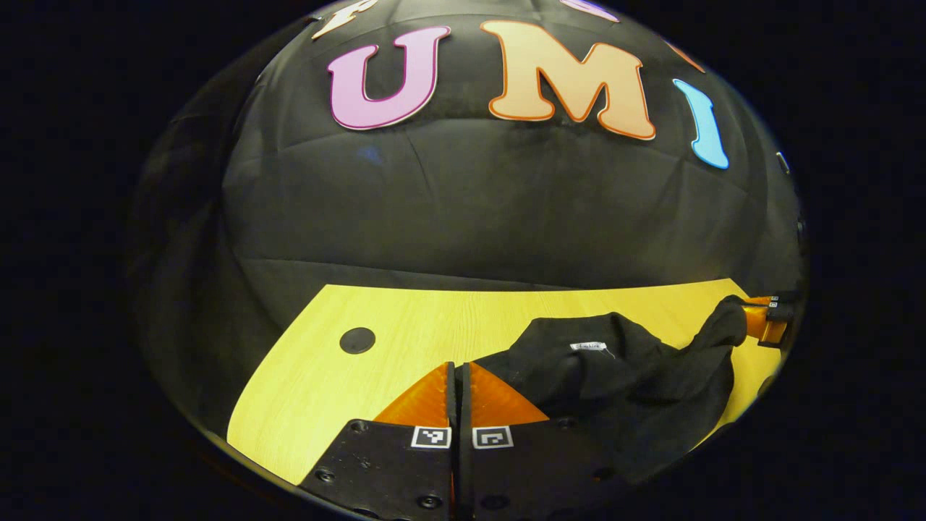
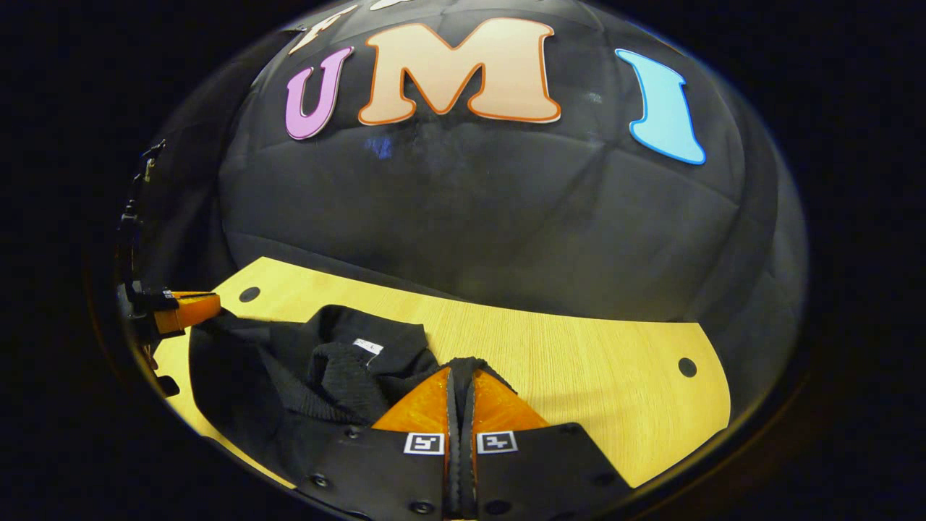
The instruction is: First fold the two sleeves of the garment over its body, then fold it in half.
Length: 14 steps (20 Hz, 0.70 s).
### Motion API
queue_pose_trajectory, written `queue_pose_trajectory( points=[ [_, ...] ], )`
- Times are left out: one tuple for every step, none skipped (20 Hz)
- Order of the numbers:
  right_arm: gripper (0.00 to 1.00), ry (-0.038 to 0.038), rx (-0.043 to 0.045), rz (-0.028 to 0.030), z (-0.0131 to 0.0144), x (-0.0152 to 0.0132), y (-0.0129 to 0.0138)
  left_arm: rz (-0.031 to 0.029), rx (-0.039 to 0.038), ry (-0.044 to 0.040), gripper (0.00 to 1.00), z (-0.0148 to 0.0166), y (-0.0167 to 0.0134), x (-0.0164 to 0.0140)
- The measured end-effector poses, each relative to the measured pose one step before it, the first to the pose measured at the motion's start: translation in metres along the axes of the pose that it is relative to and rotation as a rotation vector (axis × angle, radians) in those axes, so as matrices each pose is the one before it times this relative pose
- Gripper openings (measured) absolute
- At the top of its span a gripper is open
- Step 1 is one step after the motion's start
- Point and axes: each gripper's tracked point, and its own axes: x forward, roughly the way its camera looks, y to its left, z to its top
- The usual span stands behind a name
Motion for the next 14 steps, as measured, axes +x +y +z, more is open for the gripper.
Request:
queue_pose_trajectory(
  points=[
    [0.02, 0.00458, -0.01061, -0.00768, -0.00418, 0.00600, 0.00233, 0.00565, 0.00776, 0.00428, 0.00, -0.00298, 0.00102, 0.00746],
    [0.02, 0.00959, -0.00811, -0.00771, -0.00493, 0.00603, 0.00217, 0.00274, 0.00731, 0.00350, 0.00, -0.00251, -0.00013, 0.00697],
    [0.02, 0.00976, -0.00388, -0.00524, -0.00411, 0.00526, 0.00145, 0.00349, 0.00582, 0.00255, 0.00, -0.00228, 0.00134, 0.00442],
    [0.02, 0.00748, -0.00039, -0.00731, -0.00332, 0.00652, 0.00143, 0.00272, 0.00820, -0.00106, 0.00, -0.00051, 0.00131, 0.00363],
    [0.02, 0.00588, -0.00170, -0.00986, -0.00143, 0.00195, 0.00022, 0.01017, 0.01134, 0.00112, 0.00, -0.00224, 0.00272, 0.00102],
    [0.05, -0.00023, 0.00022, -0.00550, 0.00044, 0.00048, 0.00026, 0.02066, 0.01506, -0.00348, 0.00, 0.00025, 0.00476, 0.00081],
    [0.06, -0.00151, 0.00570, -0.00004, 0.00002, 0.00080, 0.00117, 0.01160, 0.00966, -0.00377, 0.00, 0.00093, 0.00328, 0.00103],
    [0.09, -0.00487, 0.00338, -0.00115, 0.00209, -0.00058, 0.00016, -0.00260, -0.00157, -0.01039, 0.00, 0.00234, 0.00006, -0.00004],
    [0.10, -0.00693, 0.00236, -0.00174, 0.00217, 0.00007, -0.00004, -0.00951, -0.00778, -0.01284, 0.00, 0.00428, -0.00184, -0.00106],
    [0.14, -0.00526, 0.00402, 0.00708, 0.00167, -0.00100, 0.00159, -0.00558, -0.00329, -0.01014, 0.03, 0.00404, -0.00130, -0.00088],
    [0.21, -0.00267, 0.00542, 0.00930, 0.00017, -0.00137, 0.00253, -0.00318, 0.00436, -0.00300, 0.05, 0.00098, 0.00008, -0.00140],
    [0.23, 0.00321, 0.00853, 0.01826, -0.00038, -0.00124, 0.00363, -0.00259, 0.00610, 0.00078, 0.05, 0.00043, -0.00078, -0.00102],
    [0.29, 0.00574, 0.00963, 0.01876, -0.00021, -0.00252, 0.00450, -0.01016, -0.00028, 0.00069, 0.05, 0.00162, -0.00242, -0.00148],
    [0.41, 0.00687, 0.00147, -0.00093, -0.00039, -0.00157, 0.00101, -0.01230, -0.00760, -0.00010, 0.07, 0.00115, -0.00291, -0.00292]
  ],
)
